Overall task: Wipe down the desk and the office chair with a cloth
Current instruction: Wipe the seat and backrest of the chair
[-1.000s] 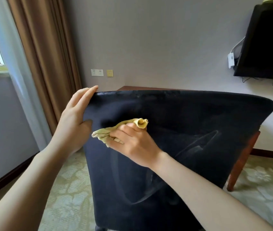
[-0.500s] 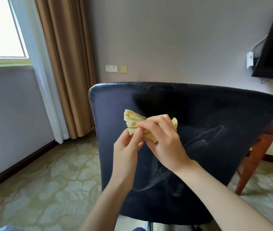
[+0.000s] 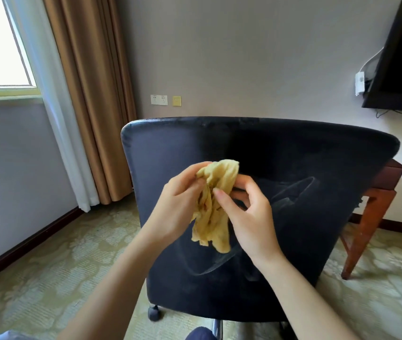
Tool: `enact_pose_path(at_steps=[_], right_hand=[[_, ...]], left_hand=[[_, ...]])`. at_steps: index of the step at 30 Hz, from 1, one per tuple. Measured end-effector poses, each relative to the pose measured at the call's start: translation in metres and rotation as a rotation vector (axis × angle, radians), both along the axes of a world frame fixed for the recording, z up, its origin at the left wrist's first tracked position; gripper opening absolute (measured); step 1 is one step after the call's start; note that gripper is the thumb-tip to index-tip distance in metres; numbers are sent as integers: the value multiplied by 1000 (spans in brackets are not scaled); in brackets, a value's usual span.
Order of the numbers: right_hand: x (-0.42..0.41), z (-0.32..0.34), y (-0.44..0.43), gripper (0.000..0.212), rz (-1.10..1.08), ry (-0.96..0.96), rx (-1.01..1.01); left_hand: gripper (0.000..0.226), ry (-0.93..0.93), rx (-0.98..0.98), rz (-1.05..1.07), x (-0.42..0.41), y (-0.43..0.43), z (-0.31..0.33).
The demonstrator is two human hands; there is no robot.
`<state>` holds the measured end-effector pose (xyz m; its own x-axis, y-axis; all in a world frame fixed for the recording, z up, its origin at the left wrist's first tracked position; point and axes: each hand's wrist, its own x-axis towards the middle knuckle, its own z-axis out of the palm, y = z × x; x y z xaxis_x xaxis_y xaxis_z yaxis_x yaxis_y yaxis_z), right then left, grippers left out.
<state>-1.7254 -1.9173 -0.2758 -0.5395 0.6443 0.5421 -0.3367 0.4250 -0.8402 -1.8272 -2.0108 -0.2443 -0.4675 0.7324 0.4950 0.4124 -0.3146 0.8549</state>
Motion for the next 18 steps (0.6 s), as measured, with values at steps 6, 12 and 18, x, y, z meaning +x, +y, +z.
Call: enact_pose_path(at_steps=[6, 12, 18], right_hand=[[21, -6, 14, 10, -80, -2, -113], [56, 0, 41, 3, -91, -88, 53], [59, -16, 45, 24, 54, -9, -157]], left_hand=[[45, 220, -136, -1, 0, 7, 0], [37, 297, -184, 128, 1, 15, -3], [34, -57, -173, -33, 29, 33, -10]])
